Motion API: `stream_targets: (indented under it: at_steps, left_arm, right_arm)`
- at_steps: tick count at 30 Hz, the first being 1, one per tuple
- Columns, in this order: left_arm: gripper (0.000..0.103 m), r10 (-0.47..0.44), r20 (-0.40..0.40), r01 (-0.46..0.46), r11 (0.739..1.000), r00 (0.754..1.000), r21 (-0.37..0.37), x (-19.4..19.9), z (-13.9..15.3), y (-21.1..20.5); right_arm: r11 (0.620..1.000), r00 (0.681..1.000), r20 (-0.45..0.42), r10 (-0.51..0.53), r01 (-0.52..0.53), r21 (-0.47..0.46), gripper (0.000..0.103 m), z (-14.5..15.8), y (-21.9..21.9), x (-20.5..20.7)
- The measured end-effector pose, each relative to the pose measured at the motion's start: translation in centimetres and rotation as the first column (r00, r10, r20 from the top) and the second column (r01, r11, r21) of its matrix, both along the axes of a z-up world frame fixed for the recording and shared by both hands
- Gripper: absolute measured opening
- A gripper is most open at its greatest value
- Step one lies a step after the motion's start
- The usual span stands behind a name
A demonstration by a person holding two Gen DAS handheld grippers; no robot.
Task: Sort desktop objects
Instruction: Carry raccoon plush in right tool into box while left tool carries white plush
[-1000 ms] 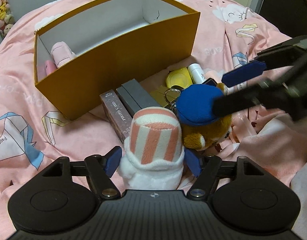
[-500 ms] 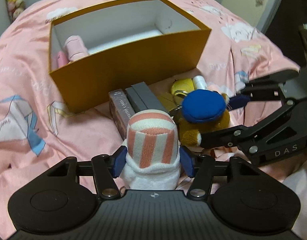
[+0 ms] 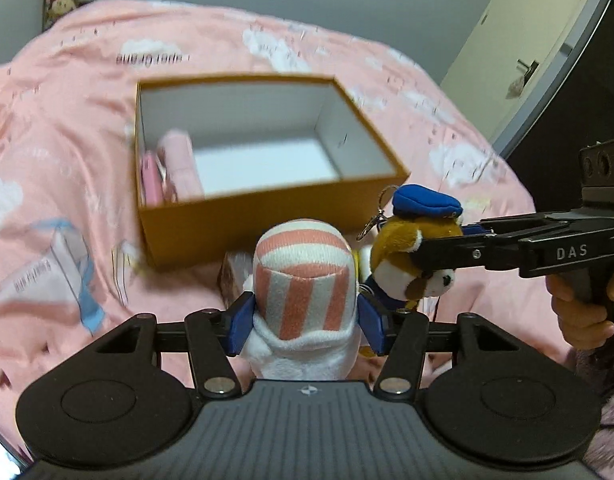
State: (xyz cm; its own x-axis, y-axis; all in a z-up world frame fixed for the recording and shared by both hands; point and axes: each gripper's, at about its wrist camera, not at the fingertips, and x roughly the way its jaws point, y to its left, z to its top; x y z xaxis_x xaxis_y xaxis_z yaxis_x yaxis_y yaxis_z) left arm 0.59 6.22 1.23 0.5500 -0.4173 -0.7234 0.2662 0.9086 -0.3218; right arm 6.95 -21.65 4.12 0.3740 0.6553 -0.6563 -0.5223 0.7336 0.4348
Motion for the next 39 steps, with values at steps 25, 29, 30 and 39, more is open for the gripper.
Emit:
stream_targets:
  at_steps: [25, 29, 30, 39]
  left_arm:
    - [0.064, 0.053, 0.117, -0.054, 0.998, 0.992, 0.011, 13.0, 7.0, -0.1]
    - [0.064, 0.045, 0.034, -0.046, 0.999, 0.998, 0.029, 15.8, 4.0, -0.4]
    - [0.064, 0.04, 0.018, -0.04, 0.999, 0.999, 0.035, 16.4, 3.4, -0.4]
    - [0.064, 0.042, -0.195, -0.024, 0.996, 0.98, 0.091, 20.7, -2.1, -0.8]
  right_arm:
    - [0.997, 0.989, 0.14, -0.055, 0.063, -0.053, 0.056, 6.4, 3.3, 12.3]
    - [0.994, 0.997, 0.05, -0.06, 0.064, -0.092, 0.056, 3.4, 3.8, 15.2]
    - [0.993, 0.998, 0.036, -0.058, 0.061, -0.103, 0.056, 2.7, 4.0, 15.8]
    - [0.99, 0.979, -0.199, -0.032, 0.003, -0.142, 0.056, -3.3, 5.0, 20.9]
